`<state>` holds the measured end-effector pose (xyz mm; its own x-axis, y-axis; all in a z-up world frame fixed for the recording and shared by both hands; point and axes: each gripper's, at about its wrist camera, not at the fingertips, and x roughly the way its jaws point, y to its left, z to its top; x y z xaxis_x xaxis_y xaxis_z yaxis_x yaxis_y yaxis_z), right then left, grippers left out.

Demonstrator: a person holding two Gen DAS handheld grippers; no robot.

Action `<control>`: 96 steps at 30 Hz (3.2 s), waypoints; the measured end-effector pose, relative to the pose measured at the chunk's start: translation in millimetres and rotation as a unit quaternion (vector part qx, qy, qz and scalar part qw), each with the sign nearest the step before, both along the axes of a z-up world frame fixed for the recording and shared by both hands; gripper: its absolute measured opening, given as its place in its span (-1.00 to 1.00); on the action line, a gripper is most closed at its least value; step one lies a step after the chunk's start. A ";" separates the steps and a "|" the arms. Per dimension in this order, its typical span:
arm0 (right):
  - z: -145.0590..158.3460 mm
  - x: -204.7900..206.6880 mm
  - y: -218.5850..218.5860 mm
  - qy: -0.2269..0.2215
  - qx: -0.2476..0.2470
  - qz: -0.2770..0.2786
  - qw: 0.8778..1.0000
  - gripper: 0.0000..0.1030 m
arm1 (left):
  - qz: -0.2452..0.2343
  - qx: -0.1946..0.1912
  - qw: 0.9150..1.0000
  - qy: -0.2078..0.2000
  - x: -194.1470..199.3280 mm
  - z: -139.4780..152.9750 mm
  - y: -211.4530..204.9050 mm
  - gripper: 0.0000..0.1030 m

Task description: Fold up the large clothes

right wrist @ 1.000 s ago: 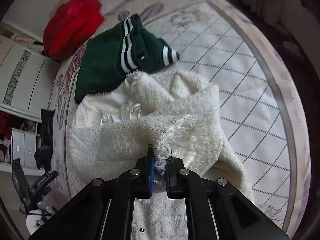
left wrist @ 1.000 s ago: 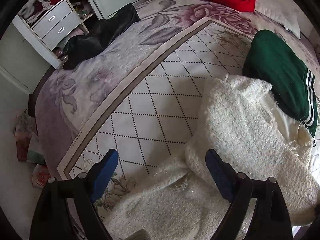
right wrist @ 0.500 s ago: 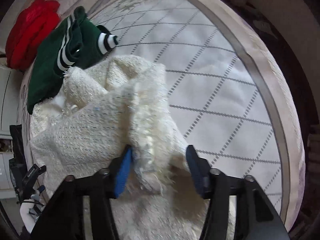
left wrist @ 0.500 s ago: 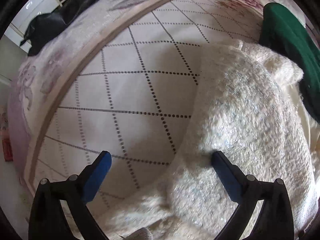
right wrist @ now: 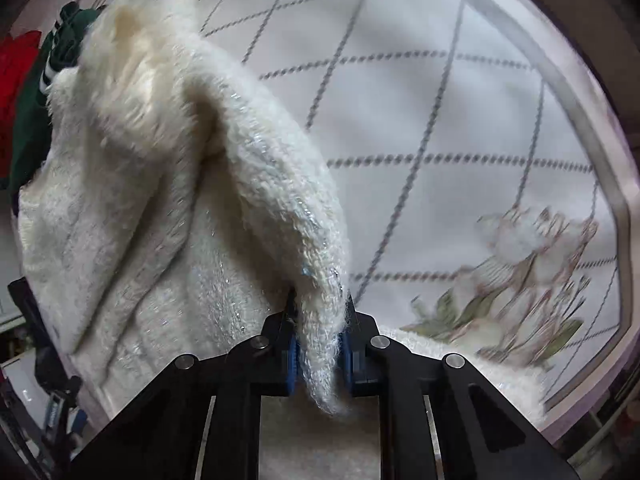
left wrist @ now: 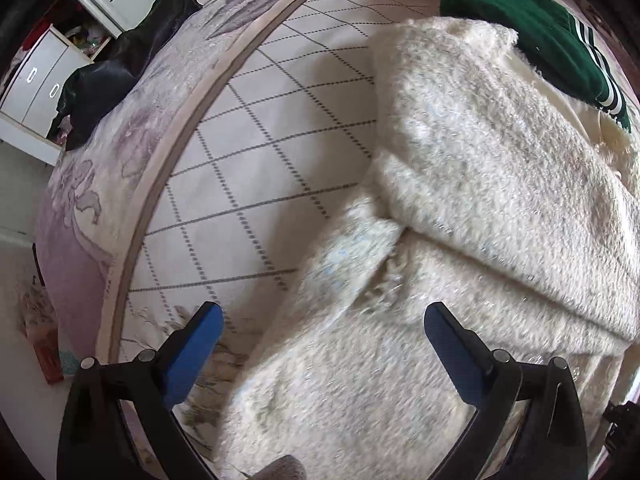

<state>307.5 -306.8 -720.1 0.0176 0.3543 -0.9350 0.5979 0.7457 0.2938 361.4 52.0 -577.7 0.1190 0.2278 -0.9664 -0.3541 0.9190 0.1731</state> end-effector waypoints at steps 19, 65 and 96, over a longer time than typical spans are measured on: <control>68.5 -44.6 -17.5 -0.008 -0.088 0.056 0.995 -0.10 | -0.047 -0.014 0.998 -0.039 -31.5 47.9 -54.0 1.00; 29.0 212.4 -69.5 -0.086 0.071 0.147 0.983 -0.56 | 0.190 0.079 0.978 -0.021 -73.2 29.5 -151.9 1.00; 39.7 44.8 123.9 -0.016 0.017 0.182 0.983 -0.87 | 0.002 0.081 0.996 0.033 -51.6 12.3 25.0 1.00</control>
